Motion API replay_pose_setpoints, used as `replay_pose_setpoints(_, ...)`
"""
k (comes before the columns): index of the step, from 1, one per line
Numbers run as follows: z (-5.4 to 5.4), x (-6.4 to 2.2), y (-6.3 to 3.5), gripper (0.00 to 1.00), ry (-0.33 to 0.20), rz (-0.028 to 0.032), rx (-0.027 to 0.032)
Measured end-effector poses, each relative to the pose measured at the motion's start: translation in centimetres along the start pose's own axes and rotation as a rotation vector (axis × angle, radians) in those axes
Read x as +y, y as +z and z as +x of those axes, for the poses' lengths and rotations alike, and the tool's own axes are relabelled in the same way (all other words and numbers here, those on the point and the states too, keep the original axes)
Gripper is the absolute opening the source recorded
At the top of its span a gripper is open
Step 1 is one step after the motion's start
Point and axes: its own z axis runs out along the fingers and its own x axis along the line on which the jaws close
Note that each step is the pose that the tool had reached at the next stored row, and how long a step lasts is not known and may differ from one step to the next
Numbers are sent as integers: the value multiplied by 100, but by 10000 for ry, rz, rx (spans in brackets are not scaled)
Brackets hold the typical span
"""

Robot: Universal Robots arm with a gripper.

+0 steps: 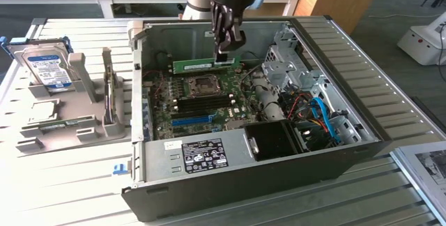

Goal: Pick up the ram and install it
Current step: 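Pick up the ram and move it above insertion slot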

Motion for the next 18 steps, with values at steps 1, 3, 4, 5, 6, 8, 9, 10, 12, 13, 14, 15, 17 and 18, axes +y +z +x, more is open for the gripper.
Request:
replay_pose_setpoints(1, -20, -1, 3, 12, 0, 0, -1)
replay_pose_setpoints(3, -60, -2, 9, 12, 1, 0, 0)
replay_pose_setpoints(4, -82, -2, 12, 12, 0, -1, 2)
replay_pose_setpoints(5, -105, -3, 16, 12, 1, 1, 0)
replay_pose_setpoints(6, -128, -4, 20, 12, 0, 0, 0)
replay_pose_setpoints(8, -176, -5, 27, 12, 0, 0, 0)
replay_pose_setpoints(9, -199, -6, 30, 12, 0, 0, 1)
replay_pose_setpoints(10, -221, -7, 34, 12, 0, 0, 0)
replay_pose_setpoints(12, -261, -8, 40, 12, 1, 0, 1)
replay_pose_setpoints(13, -281, -8, 44, 12, 0, 0, 0)
replay_pose_setpoints(14, -295, -9, 47, 12, 0, 0, 0)
replay_pose_setpoints(15, -303, -9, 48, 12, 0, 0, 1)
replay_pose_setpoints(17, -303, -10, 48, 12, -1, 0, 0)
replay_pose_setpoints(18, -304, -9, 49, 12, 0, 0, 0)
